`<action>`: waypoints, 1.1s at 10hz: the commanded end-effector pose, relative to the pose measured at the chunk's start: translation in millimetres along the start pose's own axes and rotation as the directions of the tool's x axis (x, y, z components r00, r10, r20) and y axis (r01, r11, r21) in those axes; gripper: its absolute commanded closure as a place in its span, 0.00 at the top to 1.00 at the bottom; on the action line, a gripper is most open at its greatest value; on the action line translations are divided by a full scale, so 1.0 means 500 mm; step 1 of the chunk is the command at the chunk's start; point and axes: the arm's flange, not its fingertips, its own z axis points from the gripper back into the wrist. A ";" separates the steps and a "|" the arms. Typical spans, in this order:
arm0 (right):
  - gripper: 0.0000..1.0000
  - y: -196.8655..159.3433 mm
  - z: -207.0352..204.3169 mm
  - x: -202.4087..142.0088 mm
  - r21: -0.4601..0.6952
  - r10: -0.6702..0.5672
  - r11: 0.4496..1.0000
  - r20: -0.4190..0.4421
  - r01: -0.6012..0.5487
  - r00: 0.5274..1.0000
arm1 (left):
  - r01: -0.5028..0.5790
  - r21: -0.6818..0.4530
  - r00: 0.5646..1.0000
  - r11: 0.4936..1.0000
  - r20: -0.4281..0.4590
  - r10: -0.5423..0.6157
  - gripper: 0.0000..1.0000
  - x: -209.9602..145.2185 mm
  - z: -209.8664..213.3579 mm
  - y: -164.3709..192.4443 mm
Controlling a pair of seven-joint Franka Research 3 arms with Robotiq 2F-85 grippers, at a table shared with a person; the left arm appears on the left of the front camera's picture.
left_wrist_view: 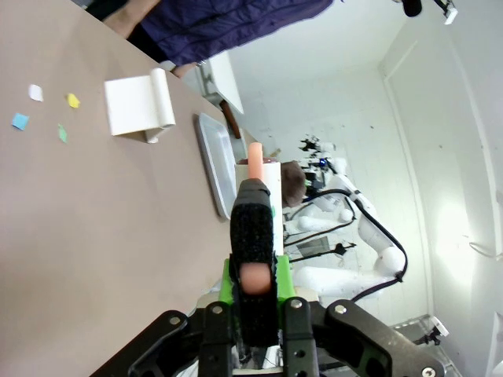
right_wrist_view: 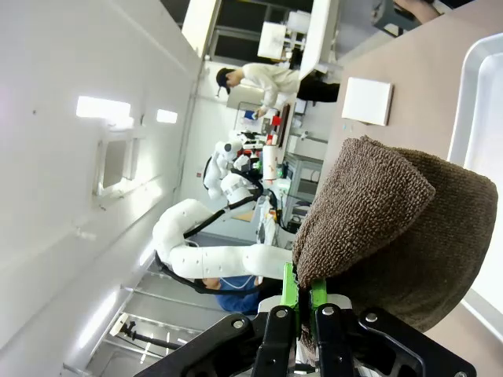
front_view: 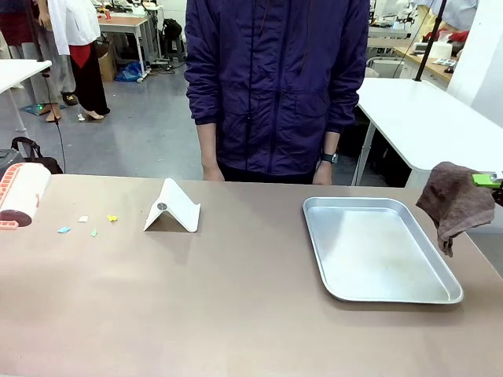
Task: Clean the surface of the table.
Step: Clean the area not pointed to by the person.
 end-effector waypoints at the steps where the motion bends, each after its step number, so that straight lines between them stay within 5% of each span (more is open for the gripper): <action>1: 0.06 0.005 0.000 0.003 -0.014 0.010 1.000 0.006 -0.010 1.000 | 0.033 0.158 0.997 0.987 0.067 -0.044 0.22 0.024 -0.009 -0.012; 4: 0.06 0.005 0.000 0.003 -0.014 0.010 1.000 0.006 -0.010 1.000 | -0.008 0.363 0.983 0.932 0.173 -0.059 0.22 0.064 0.008 0.012; 5: 0.06 0.005 0.000 0.003 -0.014 0.010 1.000 0.006 -0.010 1.000 | -0.033 0.379 0.991 0.925 0.134 -0.020 0.22 0.076 0.002 0.034; 11: 0.06 0.005 0.000 0.003 -0.014 0.010 1.000 0.006 -0.010 1.000 | -0.168 0.547 0.976 0.820 0.211 0.060 0.22 0.132 -0.020 0.147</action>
